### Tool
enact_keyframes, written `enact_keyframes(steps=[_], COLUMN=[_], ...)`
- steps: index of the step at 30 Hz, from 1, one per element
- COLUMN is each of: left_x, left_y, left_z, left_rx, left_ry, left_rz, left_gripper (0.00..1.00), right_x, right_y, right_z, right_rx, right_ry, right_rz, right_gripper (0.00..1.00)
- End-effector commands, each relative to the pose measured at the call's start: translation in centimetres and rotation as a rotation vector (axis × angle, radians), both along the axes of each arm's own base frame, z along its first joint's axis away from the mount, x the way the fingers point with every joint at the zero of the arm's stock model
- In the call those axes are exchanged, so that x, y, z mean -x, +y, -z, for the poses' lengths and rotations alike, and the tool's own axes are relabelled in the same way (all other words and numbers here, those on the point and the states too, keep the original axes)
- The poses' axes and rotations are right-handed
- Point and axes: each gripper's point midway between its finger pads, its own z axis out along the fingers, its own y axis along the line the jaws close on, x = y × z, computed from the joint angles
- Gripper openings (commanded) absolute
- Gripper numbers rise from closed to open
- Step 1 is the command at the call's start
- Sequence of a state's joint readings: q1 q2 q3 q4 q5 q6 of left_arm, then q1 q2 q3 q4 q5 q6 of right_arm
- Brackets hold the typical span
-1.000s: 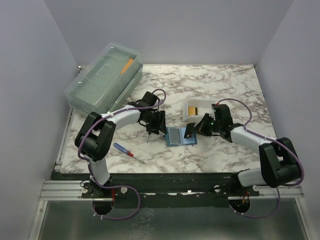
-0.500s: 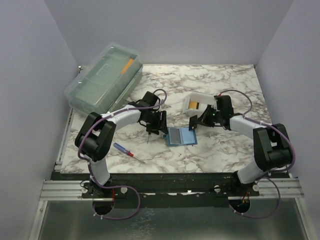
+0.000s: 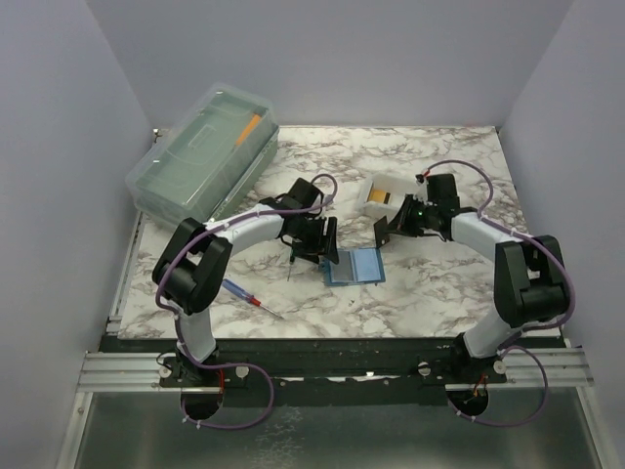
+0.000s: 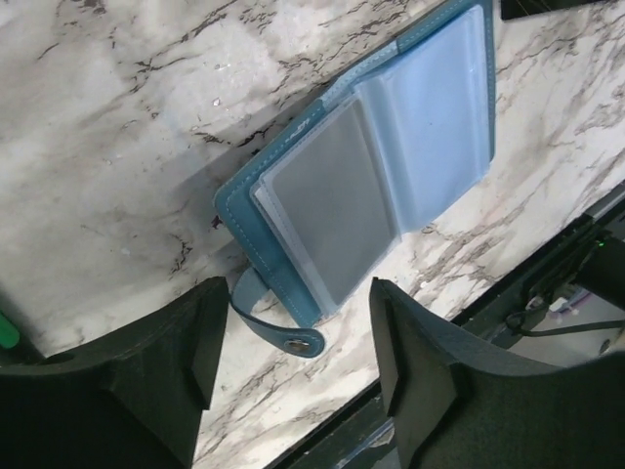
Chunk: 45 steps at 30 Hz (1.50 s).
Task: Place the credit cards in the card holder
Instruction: Insert the credit card into the card holder.
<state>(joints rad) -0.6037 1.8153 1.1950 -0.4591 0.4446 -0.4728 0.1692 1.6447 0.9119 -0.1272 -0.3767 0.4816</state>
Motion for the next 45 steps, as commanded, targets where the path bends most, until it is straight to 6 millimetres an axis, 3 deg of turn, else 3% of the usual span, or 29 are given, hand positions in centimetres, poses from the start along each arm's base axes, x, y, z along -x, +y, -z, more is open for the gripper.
enact_keyframes(steps=[1, 7, 16, 28, 39, 45], left_x=[-0.2, -1.1, -1.7, -1.7, -1.6, -1.5], left_y=[0.6, 2.3, 3.1, 3.1, 2.9, 2.8], left_z=[2.0, 4.3, 5.9, 6.3, 6.2, 6.2], left_rx=[-0.091, -0.216, -0.286, -0.290, -0.278, -0.275], left_ry=[-0.002, -0.016, -0.024, -0.017, -0.011, -0.007], left_rz=[0.021, 0.011, 0.000, 0.002, 0.006, 0.006], left_gripper=[0.62, 0.53, 0.43, 0.41, 0.41, 0.41], right_x=[4.1, 8.5, 10.3, 10.4, 10.7, 9.9], right_y=[2.3, 5.0, 5.8, 5.5, 6.0, 6.2], right_z=[-2.3, -3.3, -1.3, 1.0, 2.4, 2.5], right_rx=[-0.096, -0.287, -0.358, -0.324, -0.350, -0.354], right_ry=[0.012, 0.045, 0.097, 0.125, 0.134, 0.088], right_rz=[-0.149, -0.291, -0.328, -0.322, -0.357, -0.352], right_gripper=[0.00, 0.00, 0.00, 0.00, 0.00, 0.00])
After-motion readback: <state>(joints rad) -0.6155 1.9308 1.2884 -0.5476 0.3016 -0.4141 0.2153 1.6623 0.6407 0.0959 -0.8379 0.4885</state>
